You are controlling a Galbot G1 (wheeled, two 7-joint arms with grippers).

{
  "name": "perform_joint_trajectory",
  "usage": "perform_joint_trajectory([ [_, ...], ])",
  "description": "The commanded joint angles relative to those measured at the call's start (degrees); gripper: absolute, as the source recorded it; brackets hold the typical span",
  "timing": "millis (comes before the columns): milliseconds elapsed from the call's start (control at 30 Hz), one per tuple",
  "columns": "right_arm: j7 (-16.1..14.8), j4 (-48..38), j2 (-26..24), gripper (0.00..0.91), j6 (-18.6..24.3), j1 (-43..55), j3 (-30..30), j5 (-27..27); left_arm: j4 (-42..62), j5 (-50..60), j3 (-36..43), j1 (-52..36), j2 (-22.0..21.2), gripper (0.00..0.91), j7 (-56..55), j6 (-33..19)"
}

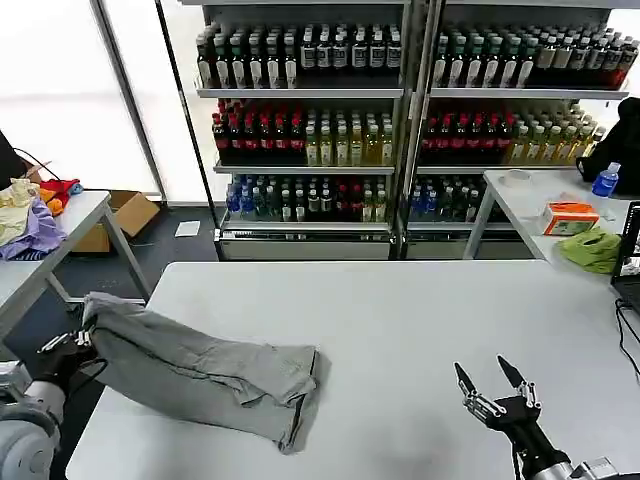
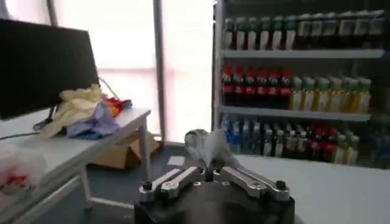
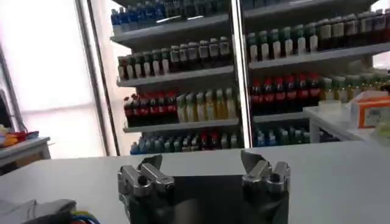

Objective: Fold and organize the clothes.

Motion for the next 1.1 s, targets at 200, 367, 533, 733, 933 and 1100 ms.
perform_joint_trajectory([
  [200,0.01,0.15,0.70,0.907,0.03,-0.68,0.24,-0.91,-10.85,0.04,32.03,-5.78,1.51,0.010,-6.38,-0.14],
  [367,-0.01,0.06,1.05,0.907,0.02,-0.68,0.13,-1.31,-8.99,4.12,35.85,-4.32,-0.54,0.010,-4.46,-1.45],
  [533,-0.09,0.05,1.04,0.907,0.06,-1.02,0.14,-1.37,-5.77,4.25,38.87,-4.91,-3.16,0.010,-4.53,-1.35],
  [733,-0.12,0.05,1.09,0.907,0.10,-1.14,0.01,-1.49,-1.63,5.22,41.37,-5.53,-7.04,0.010,-4.74,-1.29],
  [933,-0.13,-0.37,1.16,0.907,0.18,-1.11,-0.43,-1.59,-0.65,5.40,43.38,-5.46,-9.58,0.907,-4.68,-0.14],
  [1100,-0.17,-0.49,1.16,0.907,0.19,-0.87,-0.73,-1.61,0.03,5.99,43.99,-5.63,-10.58,0.907,-4.56,0.92],
])
